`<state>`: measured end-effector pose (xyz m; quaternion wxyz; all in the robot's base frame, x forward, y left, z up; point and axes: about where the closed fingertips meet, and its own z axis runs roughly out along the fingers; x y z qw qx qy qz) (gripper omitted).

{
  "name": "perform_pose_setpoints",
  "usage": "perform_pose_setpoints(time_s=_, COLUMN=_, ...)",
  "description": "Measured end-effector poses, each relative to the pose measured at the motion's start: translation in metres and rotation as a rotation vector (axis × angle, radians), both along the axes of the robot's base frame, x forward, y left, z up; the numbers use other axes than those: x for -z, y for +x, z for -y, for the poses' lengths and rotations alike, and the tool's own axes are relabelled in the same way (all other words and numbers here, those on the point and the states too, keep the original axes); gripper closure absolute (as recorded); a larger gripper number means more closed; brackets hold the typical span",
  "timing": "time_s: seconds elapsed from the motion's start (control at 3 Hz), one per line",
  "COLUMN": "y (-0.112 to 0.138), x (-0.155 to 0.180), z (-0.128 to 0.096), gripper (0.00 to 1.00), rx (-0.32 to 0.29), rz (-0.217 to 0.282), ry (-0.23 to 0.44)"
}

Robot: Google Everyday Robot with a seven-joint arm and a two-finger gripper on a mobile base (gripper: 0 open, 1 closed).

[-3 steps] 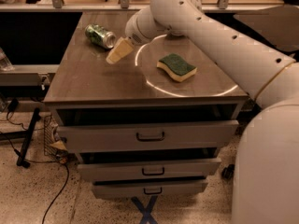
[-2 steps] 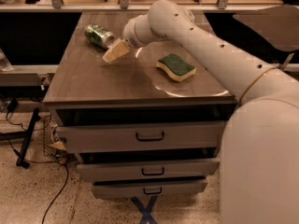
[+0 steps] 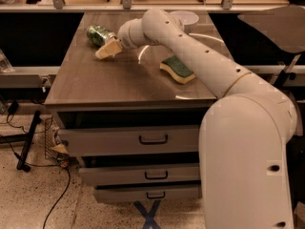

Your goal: Move green can near white bowl

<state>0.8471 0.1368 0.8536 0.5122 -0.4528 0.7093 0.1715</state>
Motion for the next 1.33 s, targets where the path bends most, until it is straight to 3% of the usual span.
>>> perform_pose_setpoints(time_s=0.67, y=0.006, x=-0.002, z=-0.009, gripper=0.49, rx=0.032, rz=-0.041, ry=0.089)
perform_pose_setpoints(time_s=1.0, y=-0.01, x=-0.017, z=0.006, gripper=0.81, rx=0.055, rz=-0.025, ry=0.108)
perform_pose_setpoints(time_s=1.33, y=-0.027, x=-0.027, z=0.032, gripper=1.0, rx=0.085, rz=-0.001, ry=0.098)
